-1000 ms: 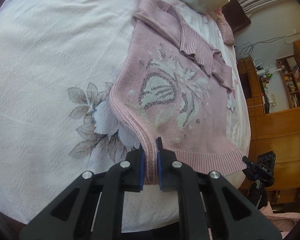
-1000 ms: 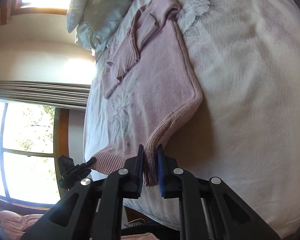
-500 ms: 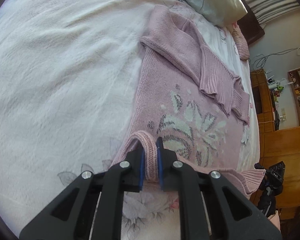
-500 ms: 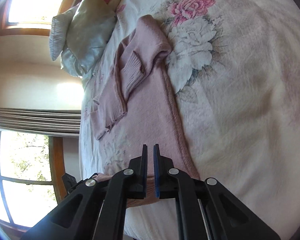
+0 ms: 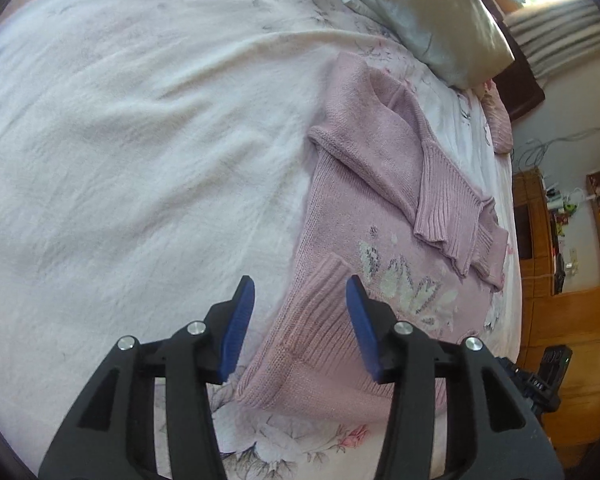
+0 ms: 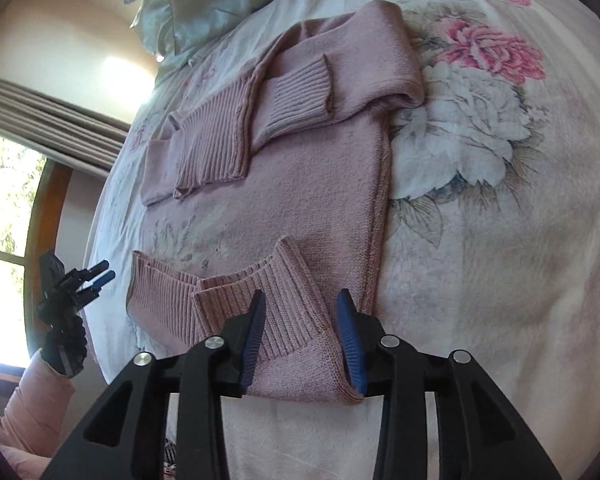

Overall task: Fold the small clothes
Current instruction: 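Lift the hem and fold it up over the collar with both tools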

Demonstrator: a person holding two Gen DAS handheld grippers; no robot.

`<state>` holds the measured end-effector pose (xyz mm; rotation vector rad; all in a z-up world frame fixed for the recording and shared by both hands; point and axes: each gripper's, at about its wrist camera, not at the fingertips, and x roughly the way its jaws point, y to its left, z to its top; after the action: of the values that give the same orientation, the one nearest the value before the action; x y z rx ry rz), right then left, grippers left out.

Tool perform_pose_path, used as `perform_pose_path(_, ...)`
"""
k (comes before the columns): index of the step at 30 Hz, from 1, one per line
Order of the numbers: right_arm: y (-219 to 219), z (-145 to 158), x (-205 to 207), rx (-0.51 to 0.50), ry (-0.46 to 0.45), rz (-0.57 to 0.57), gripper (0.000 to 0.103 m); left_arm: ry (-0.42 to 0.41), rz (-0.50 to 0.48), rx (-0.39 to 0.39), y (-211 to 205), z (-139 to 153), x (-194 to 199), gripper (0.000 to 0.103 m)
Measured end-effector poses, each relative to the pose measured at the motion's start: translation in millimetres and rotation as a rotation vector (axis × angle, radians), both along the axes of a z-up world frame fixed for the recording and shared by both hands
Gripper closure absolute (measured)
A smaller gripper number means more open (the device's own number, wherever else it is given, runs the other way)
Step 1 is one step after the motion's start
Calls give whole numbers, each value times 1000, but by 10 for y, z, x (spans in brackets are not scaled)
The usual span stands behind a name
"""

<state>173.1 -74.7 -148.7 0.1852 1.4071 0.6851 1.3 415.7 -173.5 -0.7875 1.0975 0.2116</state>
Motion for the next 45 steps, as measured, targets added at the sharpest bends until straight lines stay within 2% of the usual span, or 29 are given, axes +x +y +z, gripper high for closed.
perform_pose_path(2, 196, -58, 22, -37, -11, 63, 51, 15, -100, 70, -134, 34, 116, 45)
perform_pose_path(4, 361, -138, 42, -72, -11, 112, 45, 35, -184, 130, -259, 13, 233, 41)
perform_pose_path(8, 573, -293, 84, -105, 4, 168, 44, 68, -311, 187, -437, -124, 428, 39)
perform_pose_path(12, 639, -365, 91, -103, 14, 183, 44, 112, -371, 213, -513, -293, 598, 37)
perform_pose_path(13, 644, -380, 91, -101, 17, 183, 44, 118, -379, 216, -525, -326, 625, 39)
perform_pose_path(15, 675, -400, 97, -105, 19, 185, 44, 116, -397, 218, -560, -346, 658, 59)
perform_pose_path(17, 685, -413, 100, -105, 21, 187, 44, 104, -417, 234, -602, -319, 663, 84)
perform_pose_path(19, 684, -420, 106, -105, 19, 191, 44, 85, -433, 246, -636, -272, 646, 93)
perform_pose_path(22, 680, -433, 108, -108, 14, 208, 44, 50, -430, 214, -621, -225, 586, 93)
perform_pose_path(25, 684, -462, 108, -120, 12, 225, 44, 77, -439, 215, -611, -296, 586, 91)
perform_pose_path(27, 697, -493, 122, -125, 17, 224, 44, 107, -429, 214, -602, -381, 619, 82)
perform_pose_path(28, 702, -505, 130, -123, 20, 222, 44, 121, -424, 215, -606, -427, 646, 72)
perform_pose_path(30, 727, -520, 130, -117, 28, 223, 42, 124, -420, 207, -614, -465, 677, 72)
perform_pose_path(31, 747, -517, 118, -113, 28, 236, 44, 122, -421, 206, -629, -467, 686, 72)
perform_pose_path(33, 785, -509, 79, -135, 16, 269, 59, 120, -432, 211, -661, -465, 689, 74)
perform_pose_path(35, 773, -492, 49, -142, 15, 274, 84, 108, -440, 205, -688, -436, 670, 91)
perform_pose_path(36, 741, -467, 37, -122, 17, 265, 90, 100, -442, 219, -710, -406, 659, 92)
perform_pose_path(38, 645, -383, 4, -74, 11, 239, 92, 74, -446, 224, -722, -318, 599, 94)
perform_pose_path(42, 394, -147, -144, 28, -12, 187, 93, -29, -432, 195, -732, -35, 360, 94)
perform_pose_path(45, 152, -25, -295, 65, -21, 136, 93, -69, -428, 184, -769, 109, 147, 94)
